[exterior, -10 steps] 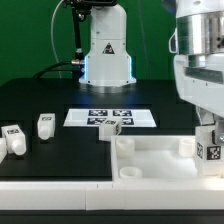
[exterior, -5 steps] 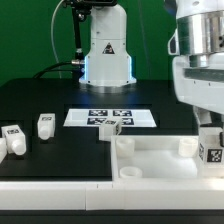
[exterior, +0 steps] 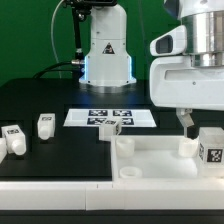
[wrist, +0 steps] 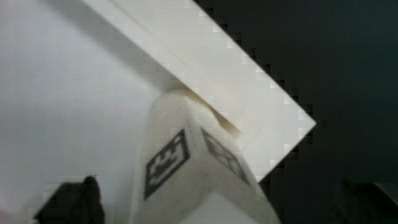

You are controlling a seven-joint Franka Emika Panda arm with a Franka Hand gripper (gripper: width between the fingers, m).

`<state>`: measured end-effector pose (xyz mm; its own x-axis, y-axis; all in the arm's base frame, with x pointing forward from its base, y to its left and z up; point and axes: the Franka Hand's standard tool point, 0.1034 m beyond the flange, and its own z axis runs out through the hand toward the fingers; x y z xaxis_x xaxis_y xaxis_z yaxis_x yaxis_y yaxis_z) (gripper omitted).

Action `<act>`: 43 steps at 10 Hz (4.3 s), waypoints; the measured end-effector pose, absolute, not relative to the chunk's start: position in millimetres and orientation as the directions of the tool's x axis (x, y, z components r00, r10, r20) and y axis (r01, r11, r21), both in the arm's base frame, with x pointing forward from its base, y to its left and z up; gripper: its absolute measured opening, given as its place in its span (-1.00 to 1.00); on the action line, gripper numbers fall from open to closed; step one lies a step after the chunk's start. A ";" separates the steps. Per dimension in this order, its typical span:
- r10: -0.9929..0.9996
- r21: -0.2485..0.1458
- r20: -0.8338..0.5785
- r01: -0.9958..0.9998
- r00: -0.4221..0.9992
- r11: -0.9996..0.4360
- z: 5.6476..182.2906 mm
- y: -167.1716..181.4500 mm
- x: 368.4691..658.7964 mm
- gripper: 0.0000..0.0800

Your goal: Assemble square table

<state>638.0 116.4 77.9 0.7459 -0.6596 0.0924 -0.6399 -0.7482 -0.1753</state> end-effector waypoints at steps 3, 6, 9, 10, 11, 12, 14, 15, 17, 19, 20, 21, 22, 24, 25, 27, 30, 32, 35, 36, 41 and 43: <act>-0.233 -0.083 0.196 -0.220 0.953 -0.972 80.5 114.9 644.5 0.62; -0.289 -0.095 0.189 -0.276 0.938 -0.957 79.6 114.4 644.2 0.01; -0.494 -0.132 0.165 -0.478 0.854 -0.869 79.1 109.6 644.2 -0.27; -0.619 -0.152 0.144 -0.601 0.772 -0.785 78.9 107.7 643.8 -0.27; -0.740 -0.168 0.120 -0.721 0.662 -0.672 78.9 106.9 642.9 -0.27; -0.865 -0.175 0.084 -0.848 0.494 -0.501 78.9 106.2 640.9 -0.27; -0.979 -0.204 -0.012 -0.959 0.203 -0.196 78.5 104.9 638.7 -0.27; -0.991 -0.208 -0.049 -0.972 0.123 -0.110 78.4 104.4 638.5 -0.26; -0.996 -0.201 -0.071 -0.979 0.049 -0.034 78.4 105.2 637.8 -0.26; -0.985 -0.183 -0.116 -0.972 -0.126 0.145 78.3 105.5 637.4 -0.26; -0.955 -0.164 -0.152 -0.946 -0.255 0.279 78.2 104.9 637.2 -0.26; -0.955 -0.164 -0.151 -0.946 -0.256 0.280 78.2 105.2 637.2 -0.26; -0.962 -0.168 -0.147 -0.953 -0.229 0.253 78.2 105.4 637.1 -0.26; -0.992 -0.190 -0.108 -0.978 -0.069 0.088 78.8 109.4 637.8 0.28; -0.987 -0.204 -0.054 -0.969 0.151 -0.138 79.7 114.0 638.1 0.28; -0.950 -0.203 -0.019 -0.932 0.311 -0.301 78.8 114.8 637.5 0.60; -0.730 -0.163 0.094 -0.713 0.677 -0.682 78.7 112.3 639.3 0.62; -0.430 -0.098 0.142 -0.419 0.892 -0.903 75.2 109.6 642.6 0.62; -0.444 -0.098 0.144 -0.433 0.885 -0.896 74.3 110.9 642.0 0.55; -0.448 -0.099 0.143 -0.438 0.882 -0.894 74.2 111.0 642.0 0.10; -0.610 -0.109 0.130 -0.600 0.782 -0.793 73.9 101.4 642.1 -0.19; -0.609 -0.109 0.131 -0.599 0.782 -0.793 73.9 101.2 642.1 -0.19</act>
Offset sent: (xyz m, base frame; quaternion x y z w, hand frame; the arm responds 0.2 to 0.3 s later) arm 0.0000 0.0000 0.0000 0.0000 0.0000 0.0000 1.0000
